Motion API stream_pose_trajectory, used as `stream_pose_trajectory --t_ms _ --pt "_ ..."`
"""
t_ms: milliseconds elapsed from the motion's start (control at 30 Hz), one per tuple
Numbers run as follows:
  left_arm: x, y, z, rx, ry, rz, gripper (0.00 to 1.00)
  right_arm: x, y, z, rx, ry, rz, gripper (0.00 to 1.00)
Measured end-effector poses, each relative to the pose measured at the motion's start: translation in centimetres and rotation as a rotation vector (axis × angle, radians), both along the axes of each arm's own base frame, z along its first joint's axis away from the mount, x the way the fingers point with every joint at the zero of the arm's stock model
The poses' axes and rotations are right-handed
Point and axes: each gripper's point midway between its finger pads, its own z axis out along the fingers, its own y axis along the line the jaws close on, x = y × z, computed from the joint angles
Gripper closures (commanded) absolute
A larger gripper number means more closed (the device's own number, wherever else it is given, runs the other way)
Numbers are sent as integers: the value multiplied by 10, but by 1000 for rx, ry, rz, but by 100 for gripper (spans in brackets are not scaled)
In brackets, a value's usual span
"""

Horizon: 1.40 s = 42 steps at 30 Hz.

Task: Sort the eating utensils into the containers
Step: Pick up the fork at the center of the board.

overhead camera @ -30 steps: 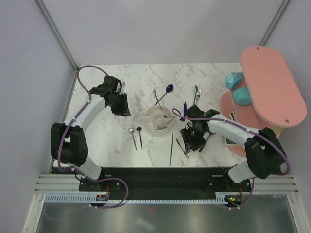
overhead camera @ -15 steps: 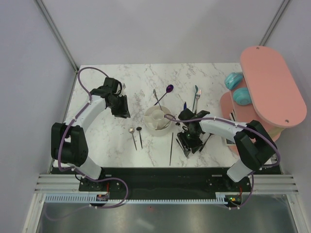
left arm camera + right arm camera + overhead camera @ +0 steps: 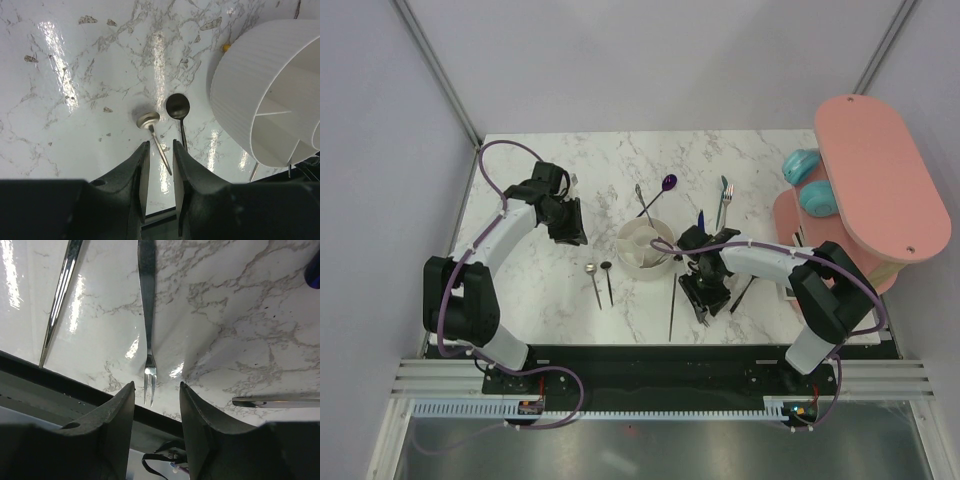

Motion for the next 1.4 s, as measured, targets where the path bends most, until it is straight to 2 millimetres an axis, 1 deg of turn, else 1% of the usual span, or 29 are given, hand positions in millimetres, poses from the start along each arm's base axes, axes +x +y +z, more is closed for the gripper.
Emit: stream_pose_trajectory --t_ms 200,300,367,400,467,500,567,600,667,733,933,1033,1400 --pt "0 0 1 -1 -3 0 68 -2 0 -4 -16 7 13 54" --pt "0 0 1 -1 -3 0 68 -4 0 -6 -28 10 25 59" --pt "0 0 1 -1 -3 0 68 -4 0 -7 -35 6 33 64" --pt "0 0 1 -1 -4 0 68 -5 1 -7 -37 6 36 70" --pt "0 0 2 -1 -4 0 68 -5 2 -8 -38 5 44 76" --pt "0 0 2 -1 -7 0 68 -6 2 -8 -38 4 46 81" --pt "0 0 4 -2 -11 0 68 -7 3 -8 -38 3 52 84" --pt "0 0 5 -2 -14 0 68 -7 4 -8 -37 3 54 90" --pt "0 0 6 -4 -19 0 68 -7 4 -8 -38 3 56 92" --pt "0 0 8 -5 -24 1 68 -7 4 -8 -41 -1 55 100" --pt "-1 0 8 -5 -24 0 68 -4 1 -7 -61 -24 35 100" --pt "-1 0 8 -5 -24 0 68 -1 -3 -4 -74 -51 21 100" --pt "0 0 8 -7 -24 1 69 12 -6 33 -33 -196 -10 100"
